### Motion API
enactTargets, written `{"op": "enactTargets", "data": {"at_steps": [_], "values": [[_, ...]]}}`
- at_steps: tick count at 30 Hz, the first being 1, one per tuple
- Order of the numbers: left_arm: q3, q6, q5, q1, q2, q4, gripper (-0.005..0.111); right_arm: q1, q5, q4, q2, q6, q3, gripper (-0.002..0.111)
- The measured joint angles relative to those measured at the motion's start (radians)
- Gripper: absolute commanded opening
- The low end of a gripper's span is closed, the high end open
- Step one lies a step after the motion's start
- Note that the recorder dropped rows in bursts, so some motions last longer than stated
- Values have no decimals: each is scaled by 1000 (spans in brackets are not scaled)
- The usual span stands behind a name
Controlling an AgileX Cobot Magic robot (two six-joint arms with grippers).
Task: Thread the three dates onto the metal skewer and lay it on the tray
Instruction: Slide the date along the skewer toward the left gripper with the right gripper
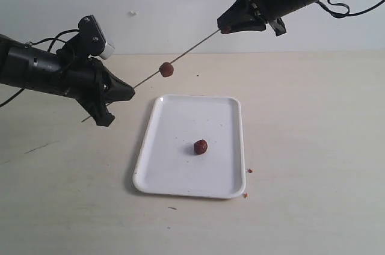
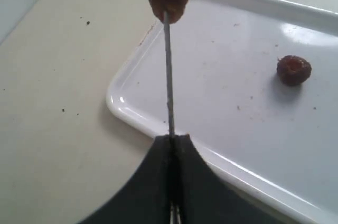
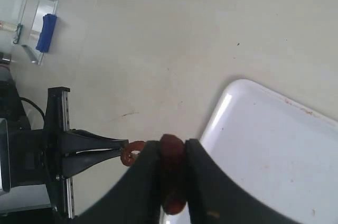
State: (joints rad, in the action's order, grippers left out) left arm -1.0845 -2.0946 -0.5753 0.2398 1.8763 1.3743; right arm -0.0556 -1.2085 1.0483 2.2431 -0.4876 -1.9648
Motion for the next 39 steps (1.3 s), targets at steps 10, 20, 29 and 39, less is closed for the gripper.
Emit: {"op": "enactTargets", "data": {"at_steps": [10, 20, 29, 39], "values": [[0, 0, -11, 0, 0, 2, 0, 0, 0, 0, 0, 0, 0, 10], [0, 0, -18, 0, 0, 14, 0, 12, 5, 0, 0, 0, 0, 9], [0, 0, -38, 0, 0, 42, 0, 36, 7, -2, 0, 0, 0, 9], [-6, 4, -37, 15, 2, 74, 0, 90, 13, -6, -5, 0, 0, 9]]}}
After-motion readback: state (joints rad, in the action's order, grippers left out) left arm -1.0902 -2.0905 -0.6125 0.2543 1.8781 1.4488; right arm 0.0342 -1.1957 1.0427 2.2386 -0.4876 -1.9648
